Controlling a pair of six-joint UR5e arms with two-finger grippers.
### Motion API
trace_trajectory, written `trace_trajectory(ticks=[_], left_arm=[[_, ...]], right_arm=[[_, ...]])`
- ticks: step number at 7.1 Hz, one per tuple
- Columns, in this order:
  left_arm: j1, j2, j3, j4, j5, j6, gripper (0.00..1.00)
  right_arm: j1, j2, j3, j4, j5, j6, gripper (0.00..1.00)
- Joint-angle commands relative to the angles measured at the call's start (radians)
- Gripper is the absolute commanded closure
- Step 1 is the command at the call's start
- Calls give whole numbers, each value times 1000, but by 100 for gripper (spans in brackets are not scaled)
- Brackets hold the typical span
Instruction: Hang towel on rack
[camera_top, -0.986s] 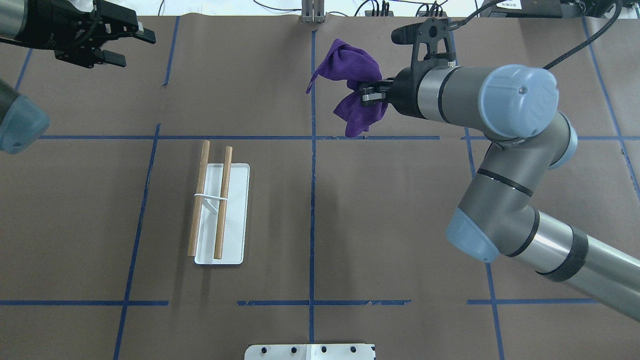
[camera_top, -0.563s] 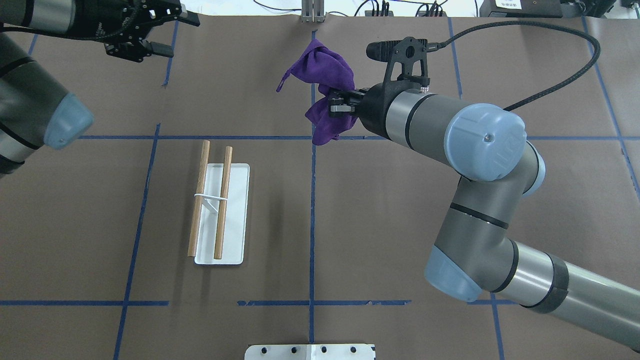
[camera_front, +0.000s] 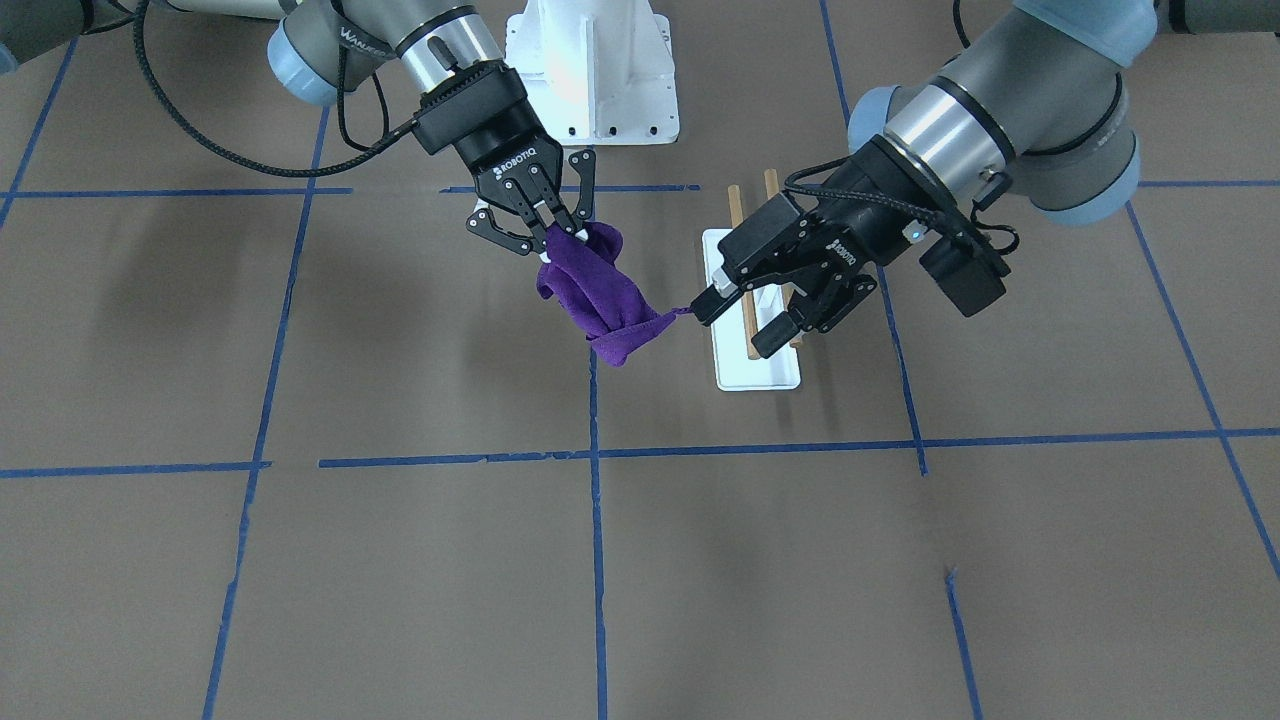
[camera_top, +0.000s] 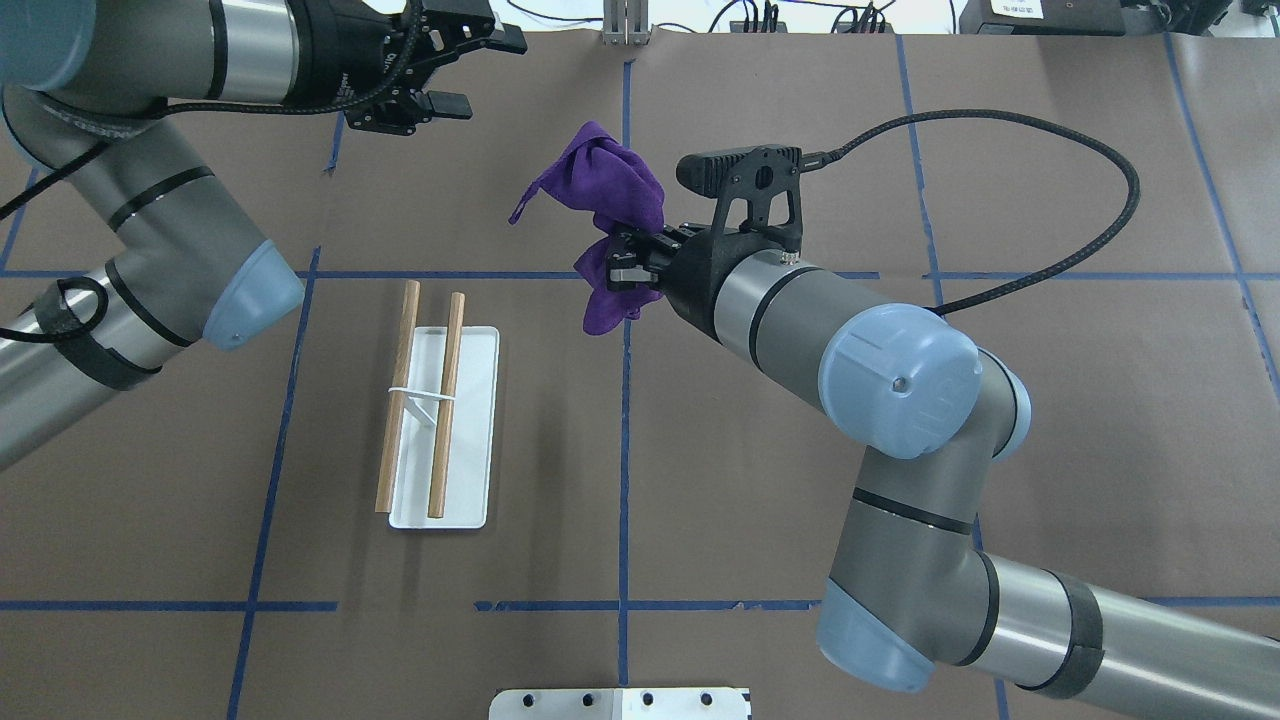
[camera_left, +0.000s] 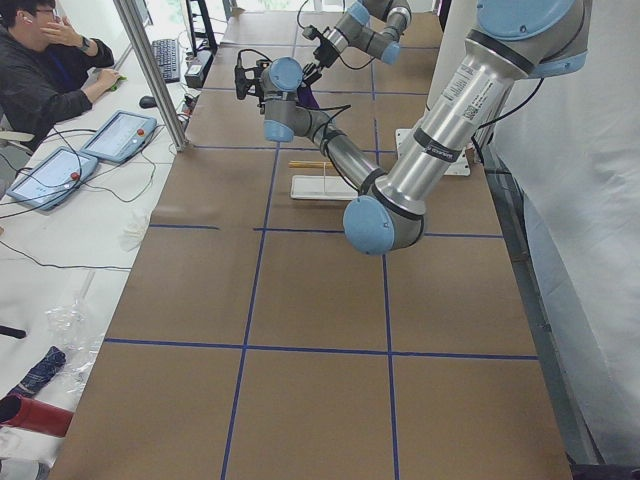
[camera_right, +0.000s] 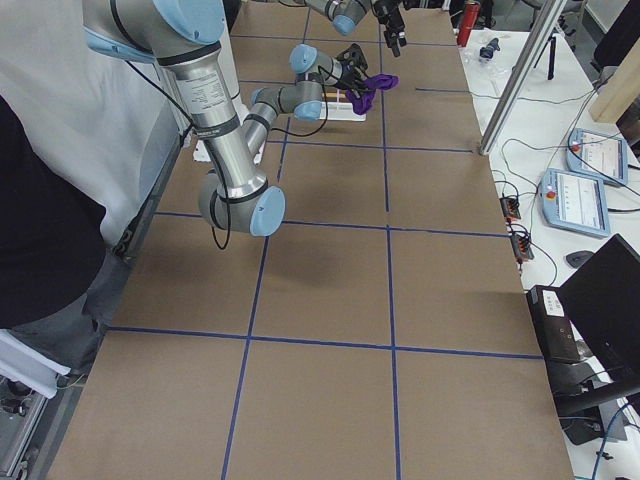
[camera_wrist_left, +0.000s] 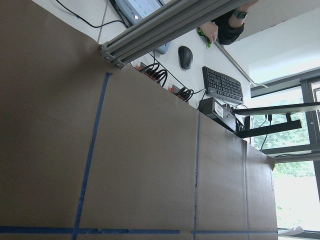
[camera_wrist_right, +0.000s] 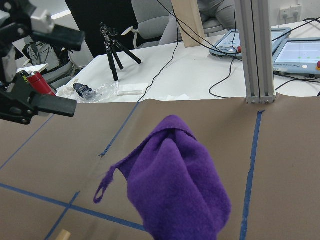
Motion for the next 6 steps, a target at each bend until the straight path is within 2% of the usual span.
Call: trace_trajectory(ticks=[1, 4, 6], left_arm=[[66, -37, 24, -14, 97, 1, 0], [100, -79, 82, -12, 96, 33, 0], [109, -79, 81, -12, 94, 34, 8]], right_arm=[[-12, 2, 3, 0, -13, -14, 100], [-12, 0, 27, -4, -7, -21, 100], [-12, 0, 27, -4, -7, -22, 100]])
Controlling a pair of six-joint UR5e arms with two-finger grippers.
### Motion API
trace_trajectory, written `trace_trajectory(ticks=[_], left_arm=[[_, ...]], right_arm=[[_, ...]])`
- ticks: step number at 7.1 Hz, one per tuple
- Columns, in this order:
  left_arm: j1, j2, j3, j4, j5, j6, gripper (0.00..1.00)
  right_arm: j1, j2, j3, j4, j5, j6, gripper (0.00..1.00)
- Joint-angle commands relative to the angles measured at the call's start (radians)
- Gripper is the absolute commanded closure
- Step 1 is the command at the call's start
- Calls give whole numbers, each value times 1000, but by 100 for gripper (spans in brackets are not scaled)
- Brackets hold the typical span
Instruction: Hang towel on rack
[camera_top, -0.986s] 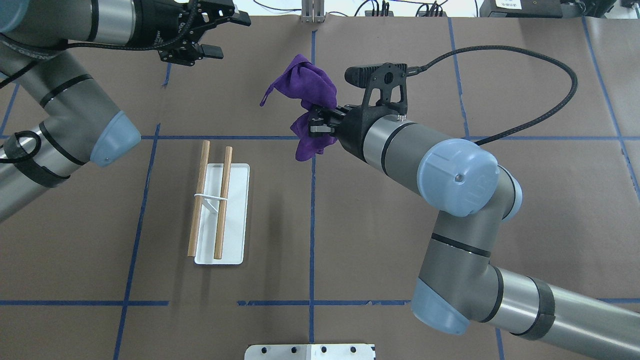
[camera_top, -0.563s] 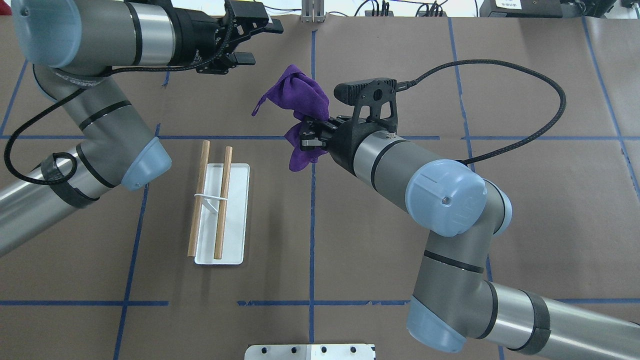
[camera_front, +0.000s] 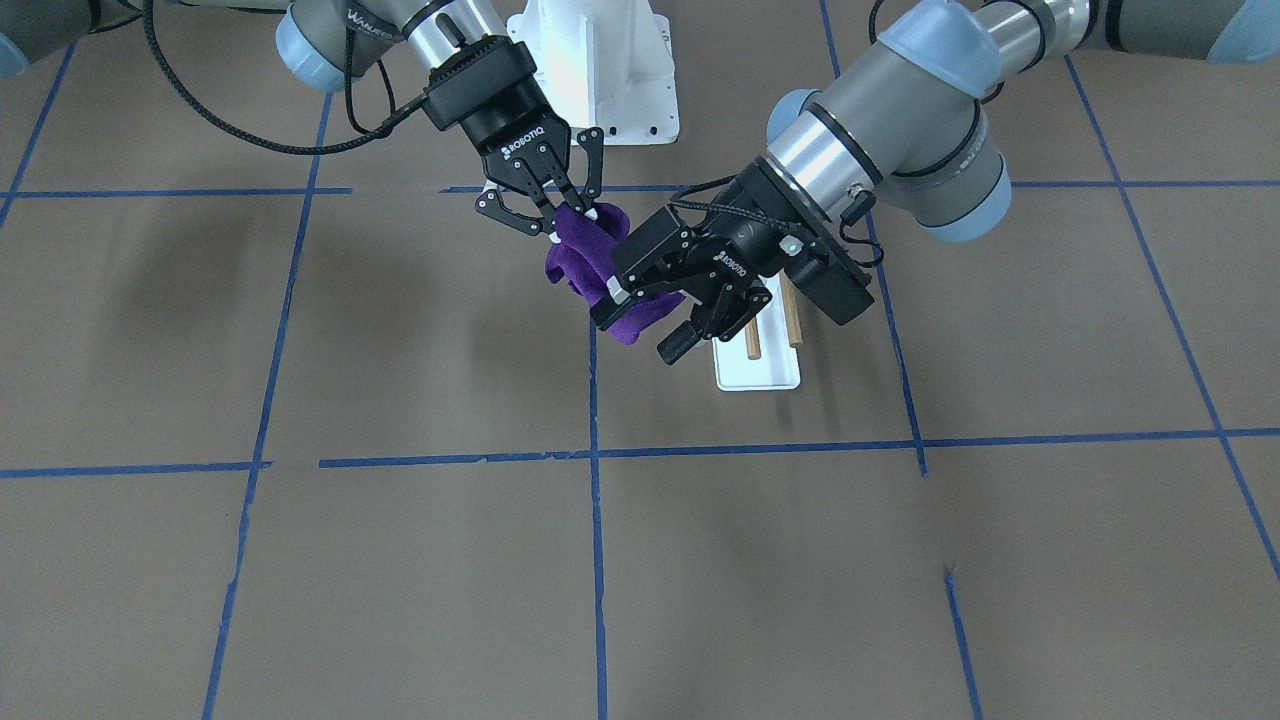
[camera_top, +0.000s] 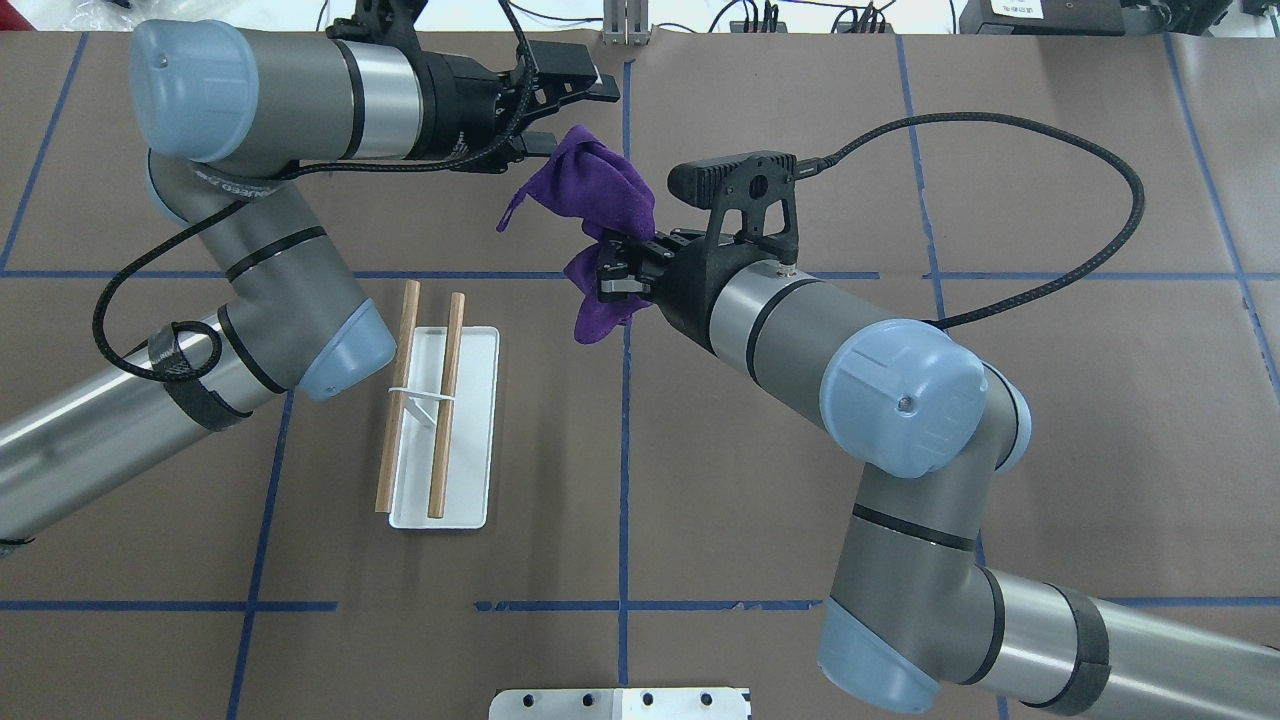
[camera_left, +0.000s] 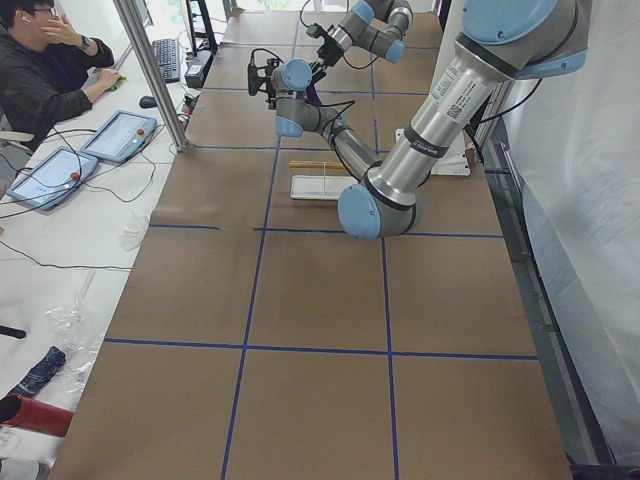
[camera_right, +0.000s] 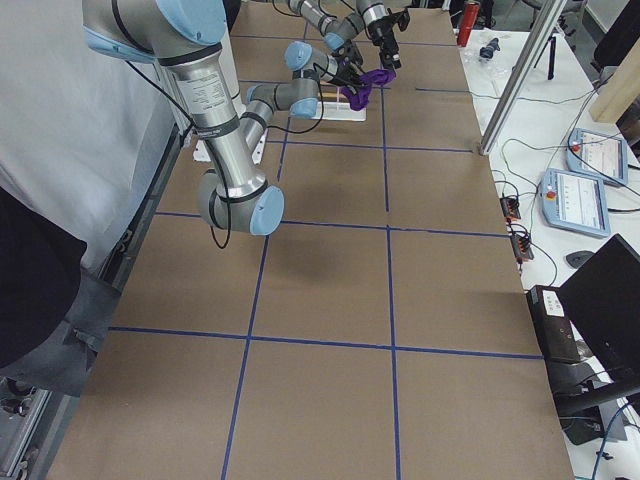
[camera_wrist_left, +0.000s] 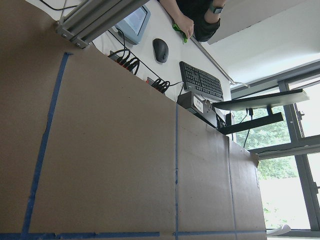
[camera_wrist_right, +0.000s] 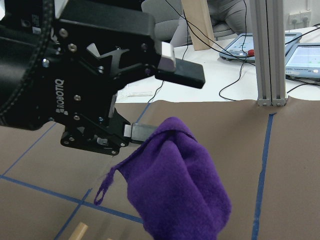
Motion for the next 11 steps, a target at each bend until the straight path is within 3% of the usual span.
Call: trace_trajectory(ticks=[1, 6, 8, 10, 11], left_arm=[[6, 0, 1, 0, -6, 4, 11], [5, 7, -11, 2, -151, 13, 23], [3, 7, -25, 3, -161, 12, 54], [2, 7, -34, 3, -161, 10, 98], [2, 9, -40, 3, -161, 10, 100]], right_arm=[[0, 0, 2, 0, 0, -1, 100], [0, -2, 2, 3, 0, -1, 100], [2, -2, 2, 3, 0, -1, 100], [2, -2, 2, 6, 0, -3, 100], [2, -2, 5, 8, 2, -3, 100]])
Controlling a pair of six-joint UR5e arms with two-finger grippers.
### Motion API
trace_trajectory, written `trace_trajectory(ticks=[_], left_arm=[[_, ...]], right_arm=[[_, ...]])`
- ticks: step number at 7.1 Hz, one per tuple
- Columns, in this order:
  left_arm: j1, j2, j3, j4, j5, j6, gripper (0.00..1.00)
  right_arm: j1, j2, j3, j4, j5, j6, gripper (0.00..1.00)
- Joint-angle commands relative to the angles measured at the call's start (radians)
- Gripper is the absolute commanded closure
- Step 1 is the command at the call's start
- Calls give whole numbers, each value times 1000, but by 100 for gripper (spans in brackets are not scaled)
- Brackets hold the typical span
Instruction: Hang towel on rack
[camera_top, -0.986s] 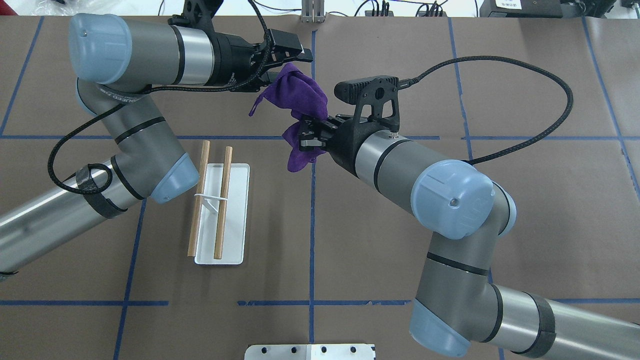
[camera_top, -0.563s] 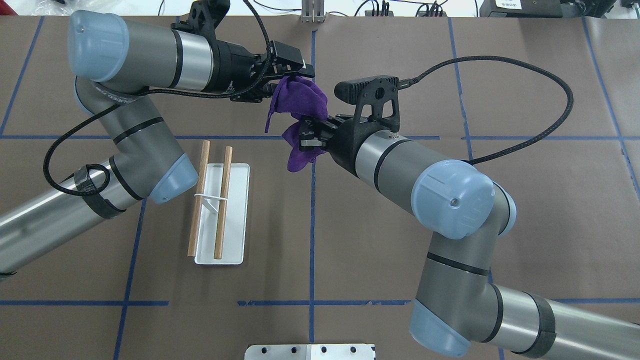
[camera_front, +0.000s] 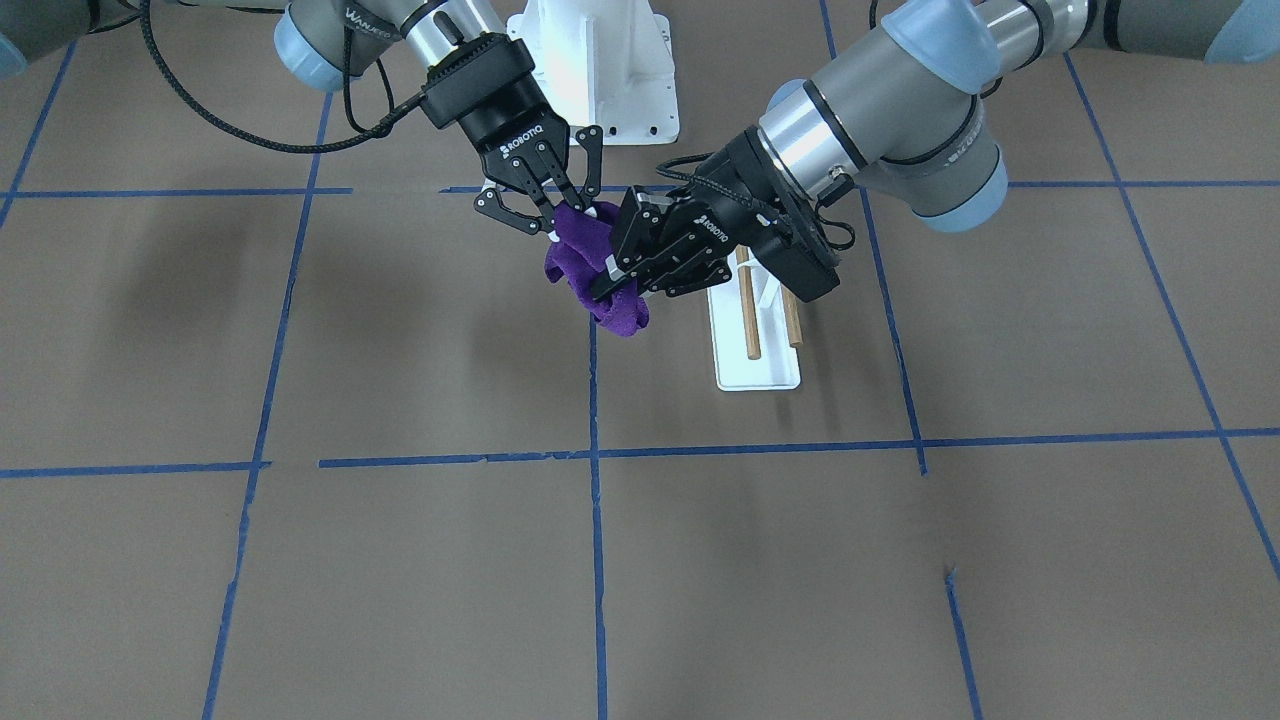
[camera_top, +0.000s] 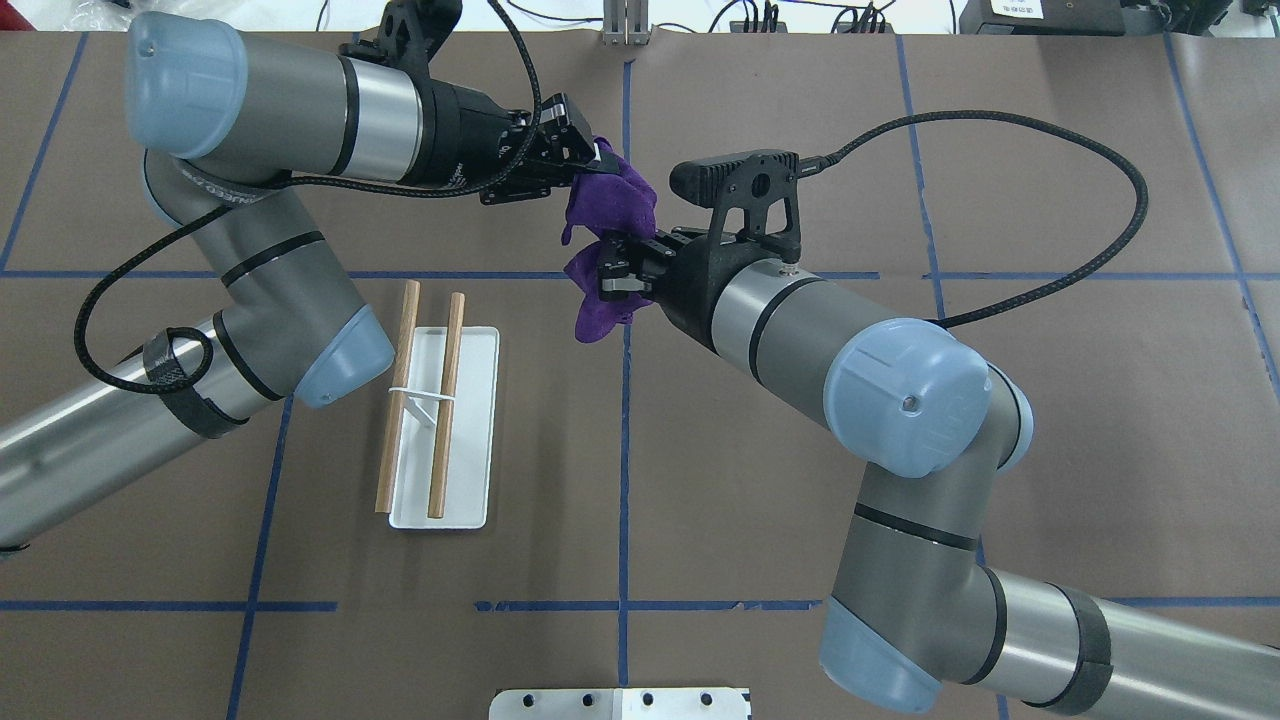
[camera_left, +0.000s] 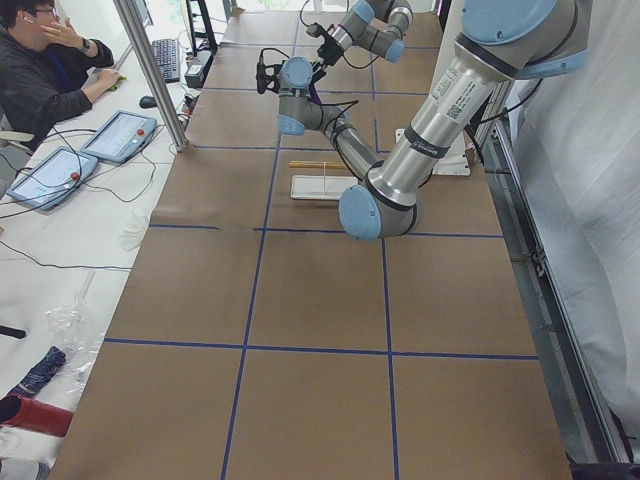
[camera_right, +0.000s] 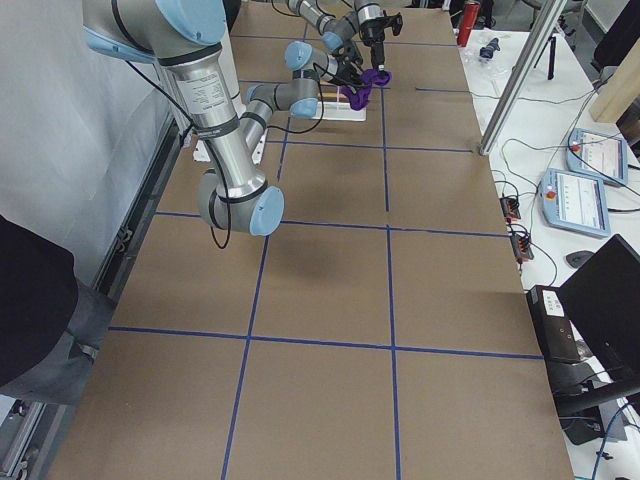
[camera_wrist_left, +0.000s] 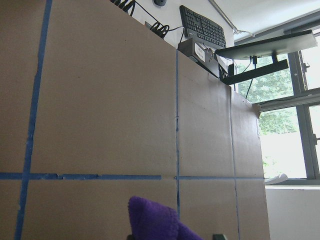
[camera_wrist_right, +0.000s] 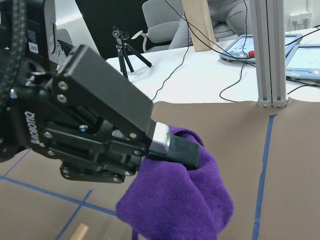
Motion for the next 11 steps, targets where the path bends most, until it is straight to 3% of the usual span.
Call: trace_trajectory(ticks=[1, 2, 3, 4, 8, 9, 10, 11], left_arm=[[-2, 1, -9, 0, -3, 0, 100], [-2, 1, -9, 0, -3, 0, 100], [-2, 1, -9, 0, -3, 0, 100], [-2, 1, -9, 0, -3, 0, 100], [-11, 3, -23, 3, -8, -8, 100], [-42, 4, -26, 9, -70, -8, 100], [-65, 31, -50, 12, -129, -9, 100], [-65, 88, -107, 11, -128, -9, 100]], right_arm=[[5, -2, 5, 5, 30, -1, 100], [8, 0, 5, 5, 39, 1, 100], [8, 2, 5, 8, 39, 13, 77], [8, 2, 7, 8, 39, 19, 1], [11, -12, 28, -5, 43, 9, 0], [18, -17, 46, -24, 64, 6, 0], [43, -31, 130, -141, 126, 4, 0], [95, -38, 189, -230, 207, 4, 0]])
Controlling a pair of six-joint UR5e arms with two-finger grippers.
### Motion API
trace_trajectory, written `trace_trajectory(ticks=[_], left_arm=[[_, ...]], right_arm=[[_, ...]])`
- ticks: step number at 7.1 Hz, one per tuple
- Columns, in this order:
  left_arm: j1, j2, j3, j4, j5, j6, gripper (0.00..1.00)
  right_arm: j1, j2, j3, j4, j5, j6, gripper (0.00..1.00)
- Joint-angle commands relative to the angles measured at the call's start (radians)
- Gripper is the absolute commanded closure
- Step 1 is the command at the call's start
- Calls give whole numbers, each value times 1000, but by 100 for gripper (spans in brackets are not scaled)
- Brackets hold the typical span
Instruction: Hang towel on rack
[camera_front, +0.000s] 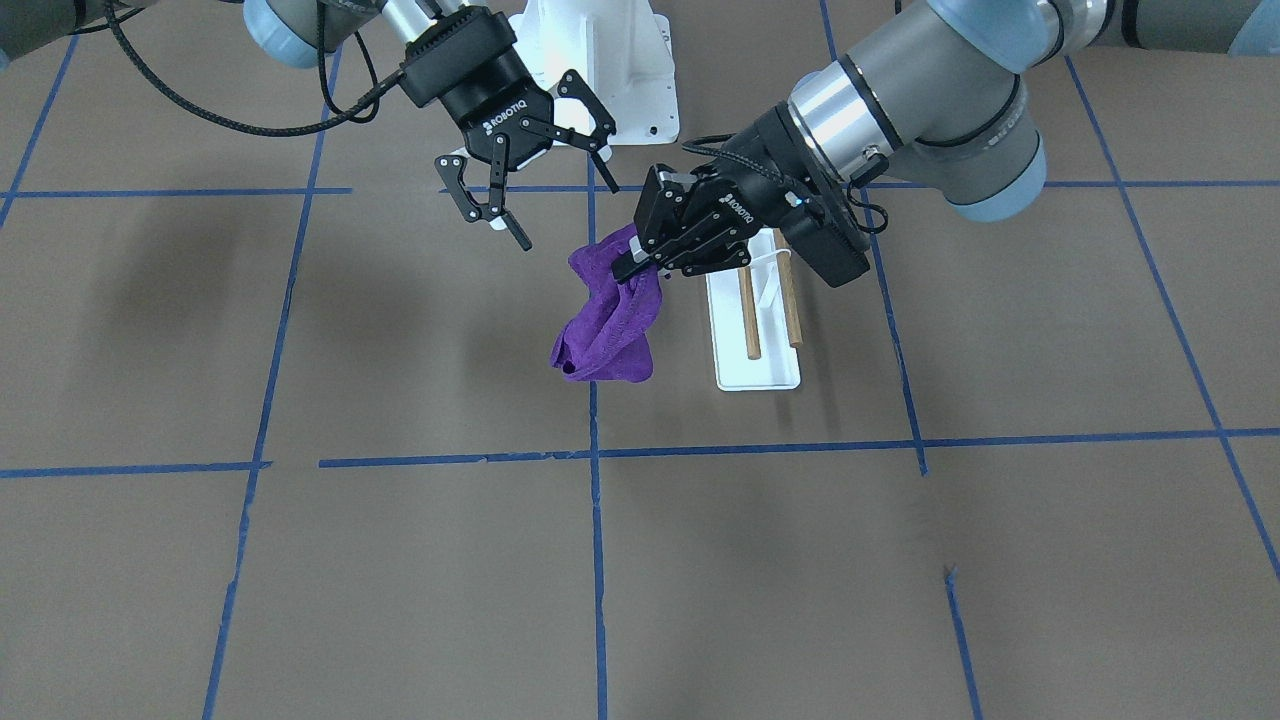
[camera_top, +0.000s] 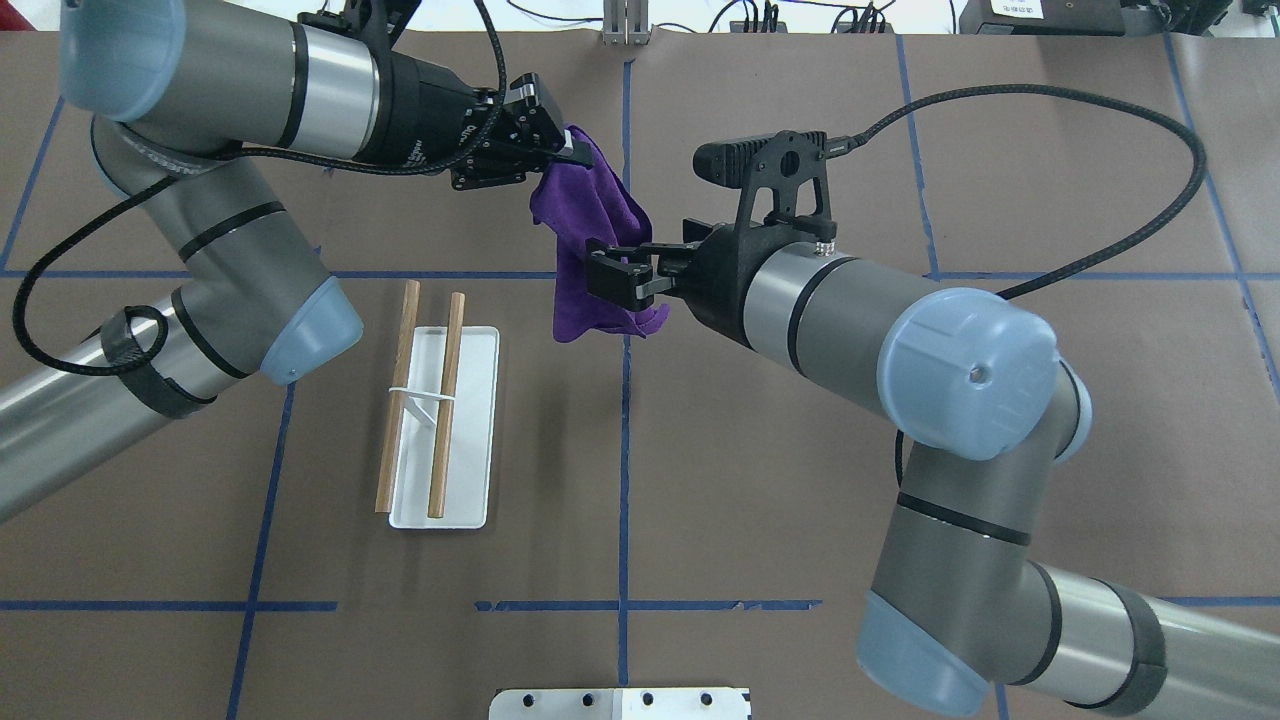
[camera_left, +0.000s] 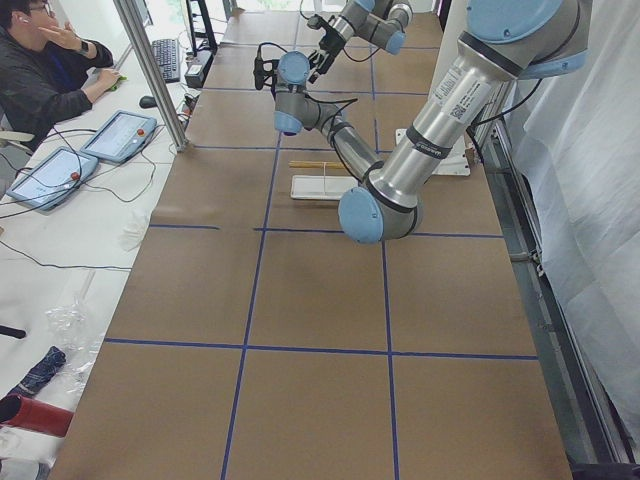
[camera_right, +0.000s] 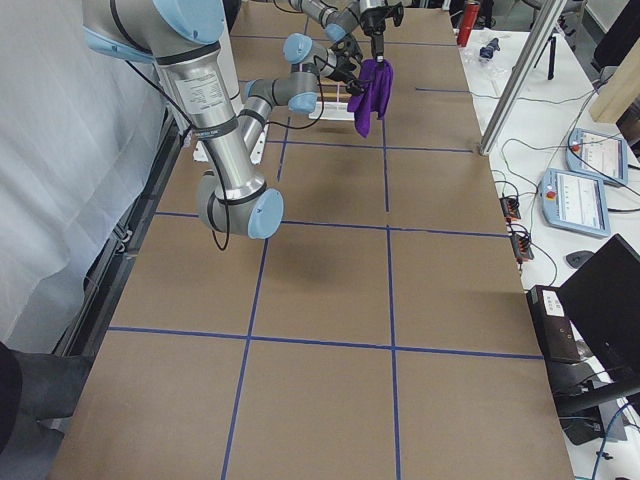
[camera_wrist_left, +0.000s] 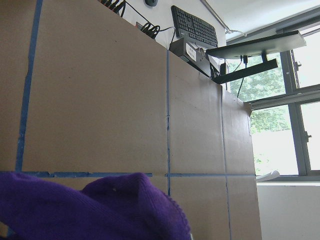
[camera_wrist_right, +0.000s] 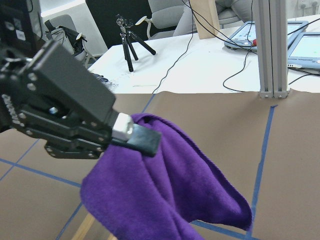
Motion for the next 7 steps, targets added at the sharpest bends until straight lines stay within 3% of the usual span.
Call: trace_trajectory(ticks=[1, 3, 4, 5, 7], left_arm=[[-9, 76, -89, 8, -15, -2, 100], [23, 74, -132, 62, 155, -2, 100], [87, 105, -196, 118, 282, 6, 100], [168, 117, -239, 211, 438, 19, 100], [212, 116, -351, 456, 563, 187, 100]], right_arm=[[142, -55, 88, -120, 207, -4, 0], [305, -168, 94, -126, 394, -60, 0], [389, -188, 93, -231, 494, -88, 0], [454, -190, 94, -352, 531, -222, 0], [503, -192, 88, -527, 532, -367, 0]])
